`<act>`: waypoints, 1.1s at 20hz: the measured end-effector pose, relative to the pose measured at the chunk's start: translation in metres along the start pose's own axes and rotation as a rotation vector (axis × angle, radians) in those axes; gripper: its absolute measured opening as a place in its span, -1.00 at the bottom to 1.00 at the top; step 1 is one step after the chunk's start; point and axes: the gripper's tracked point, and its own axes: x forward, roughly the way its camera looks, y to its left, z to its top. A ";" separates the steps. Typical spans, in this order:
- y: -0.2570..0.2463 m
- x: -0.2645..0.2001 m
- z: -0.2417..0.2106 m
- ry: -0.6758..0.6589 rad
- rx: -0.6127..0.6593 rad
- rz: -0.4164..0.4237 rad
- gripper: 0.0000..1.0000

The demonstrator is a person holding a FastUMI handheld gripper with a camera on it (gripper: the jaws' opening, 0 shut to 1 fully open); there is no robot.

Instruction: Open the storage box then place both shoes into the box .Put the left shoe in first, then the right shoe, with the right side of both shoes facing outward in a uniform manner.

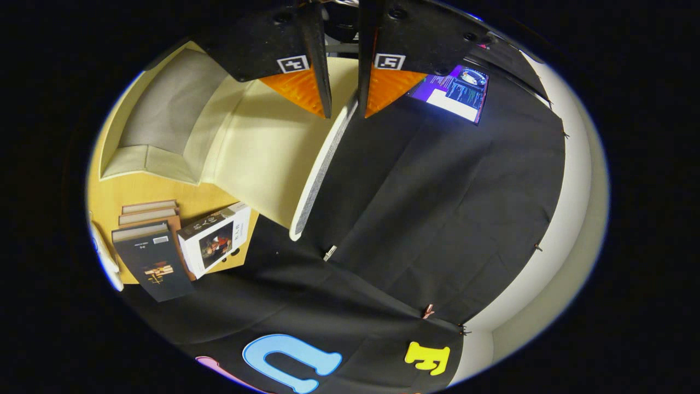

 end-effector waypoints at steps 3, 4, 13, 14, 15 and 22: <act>-0.005 0.005 -0.010 0.034 -0.021 -0.014 -0.16; -0.008 0.007 -0.010 0.041 -0.030 -0.020 -0.03; -0.043 -0.039 0.008 -0.077 -0.160 -0.174 0.87; -0.051 -0.050 0.011 -0.102 -0.182 -0.205 0.87; -0.060 -0.062 0.014 -0.125 -0.199 -0.239 0.87; -0.132 -0.185 0.020 -0.229 -0.303 -0.556 0.87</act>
